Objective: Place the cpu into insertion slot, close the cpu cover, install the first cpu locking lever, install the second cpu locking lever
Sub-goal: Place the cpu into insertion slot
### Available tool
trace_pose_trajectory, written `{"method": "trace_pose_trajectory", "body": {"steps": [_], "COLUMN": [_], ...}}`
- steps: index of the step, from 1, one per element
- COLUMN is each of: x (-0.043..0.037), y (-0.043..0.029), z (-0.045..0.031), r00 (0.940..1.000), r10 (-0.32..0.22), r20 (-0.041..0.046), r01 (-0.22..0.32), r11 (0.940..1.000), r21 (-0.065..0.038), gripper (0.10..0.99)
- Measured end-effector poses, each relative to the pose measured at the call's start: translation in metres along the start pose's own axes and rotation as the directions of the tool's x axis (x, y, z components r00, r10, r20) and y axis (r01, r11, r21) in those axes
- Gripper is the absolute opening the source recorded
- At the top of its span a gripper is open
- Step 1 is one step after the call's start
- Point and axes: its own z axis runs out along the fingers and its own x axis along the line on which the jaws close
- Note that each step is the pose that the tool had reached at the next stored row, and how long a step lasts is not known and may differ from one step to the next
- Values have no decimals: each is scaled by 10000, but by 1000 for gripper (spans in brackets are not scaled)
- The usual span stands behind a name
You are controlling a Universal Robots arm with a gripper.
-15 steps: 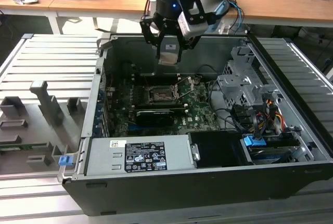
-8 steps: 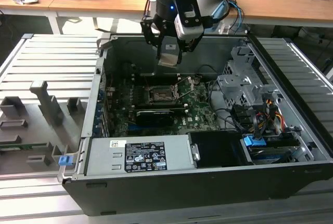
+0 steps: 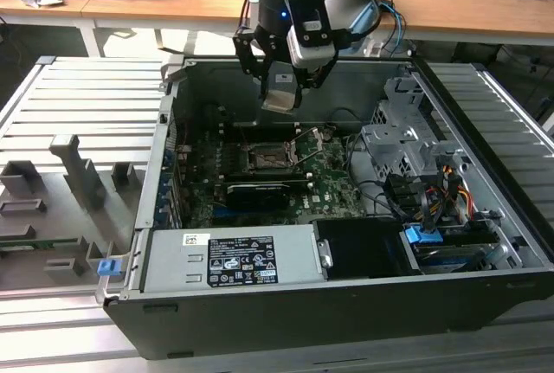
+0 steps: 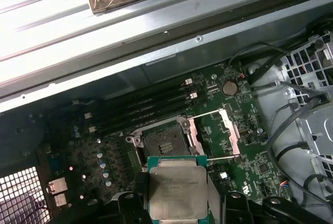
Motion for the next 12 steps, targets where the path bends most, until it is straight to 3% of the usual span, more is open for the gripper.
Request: {"method": "trace_pose_trajectory", "body": {"steps": [12], "x": [5], "y": [-4], "z": [27], "r00": [9992], "r10": [402], "r20": [34], "r01": [-402], "r11": [9992], "r21": [-8], "gripper": [537]}}
